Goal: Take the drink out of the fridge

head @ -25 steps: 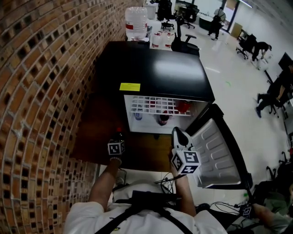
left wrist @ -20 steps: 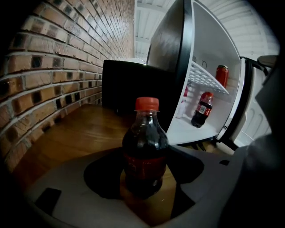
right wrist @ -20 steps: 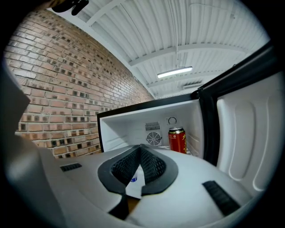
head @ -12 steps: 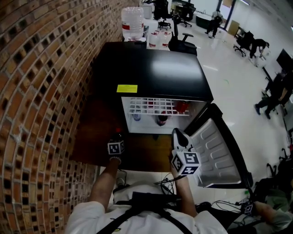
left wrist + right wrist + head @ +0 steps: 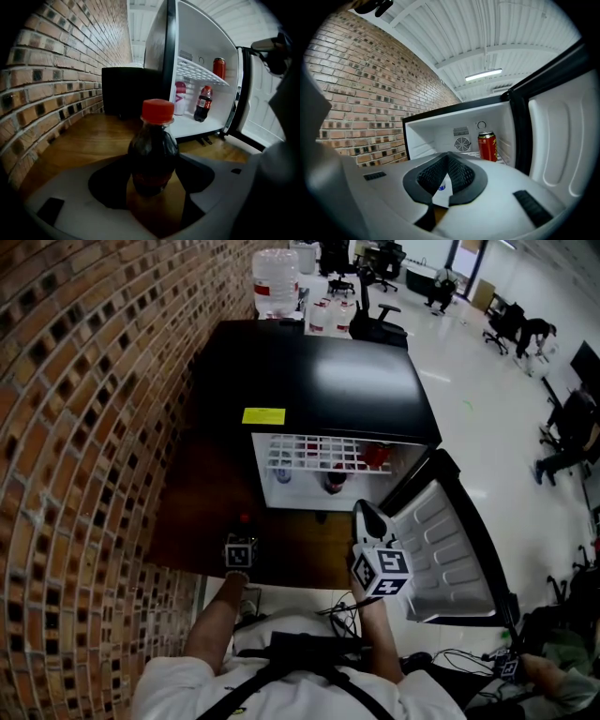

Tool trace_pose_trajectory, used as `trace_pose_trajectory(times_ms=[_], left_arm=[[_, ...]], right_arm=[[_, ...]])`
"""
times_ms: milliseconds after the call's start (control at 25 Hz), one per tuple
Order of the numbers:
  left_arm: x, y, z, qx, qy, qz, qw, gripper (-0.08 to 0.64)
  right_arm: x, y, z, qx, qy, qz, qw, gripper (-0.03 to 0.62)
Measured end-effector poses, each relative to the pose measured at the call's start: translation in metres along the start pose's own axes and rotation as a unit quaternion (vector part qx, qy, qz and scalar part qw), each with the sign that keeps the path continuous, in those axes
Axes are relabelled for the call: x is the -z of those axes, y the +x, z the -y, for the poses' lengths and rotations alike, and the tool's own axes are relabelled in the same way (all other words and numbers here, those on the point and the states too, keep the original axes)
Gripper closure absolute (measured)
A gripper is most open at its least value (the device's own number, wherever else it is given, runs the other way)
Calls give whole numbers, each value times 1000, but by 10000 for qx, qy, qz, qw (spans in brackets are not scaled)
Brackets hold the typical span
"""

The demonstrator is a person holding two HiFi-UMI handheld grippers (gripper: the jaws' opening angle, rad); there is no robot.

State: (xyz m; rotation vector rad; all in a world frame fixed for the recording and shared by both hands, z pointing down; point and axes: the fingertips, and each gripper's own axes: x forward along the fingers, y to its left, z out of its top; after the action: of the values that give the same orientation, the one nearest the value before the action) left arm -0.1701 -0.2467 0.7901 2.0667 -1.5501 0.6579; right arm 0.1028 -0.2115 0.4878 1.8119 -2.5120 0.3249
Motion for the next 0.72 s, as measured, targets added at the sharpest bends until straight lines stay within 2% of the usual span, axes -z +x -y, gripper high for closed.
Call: trace_pose_trajectory(times_ms=[360, 600, 720], left_arm=[[7, -4, -3, -147, 33, -44, 9999, 261], [4, -4, 0, -47, -77, 70, 9999, 254], [2, -8, 5, 39, -59, 169, 9998, 155]], right_arm=[[1, -4, 0, -12, 17, 7, 10000, 578], [1, -7, 2, 15, 23, 18, 10000, 578], [0, -7, 2, 18, 29, 27, 10000, 578]])
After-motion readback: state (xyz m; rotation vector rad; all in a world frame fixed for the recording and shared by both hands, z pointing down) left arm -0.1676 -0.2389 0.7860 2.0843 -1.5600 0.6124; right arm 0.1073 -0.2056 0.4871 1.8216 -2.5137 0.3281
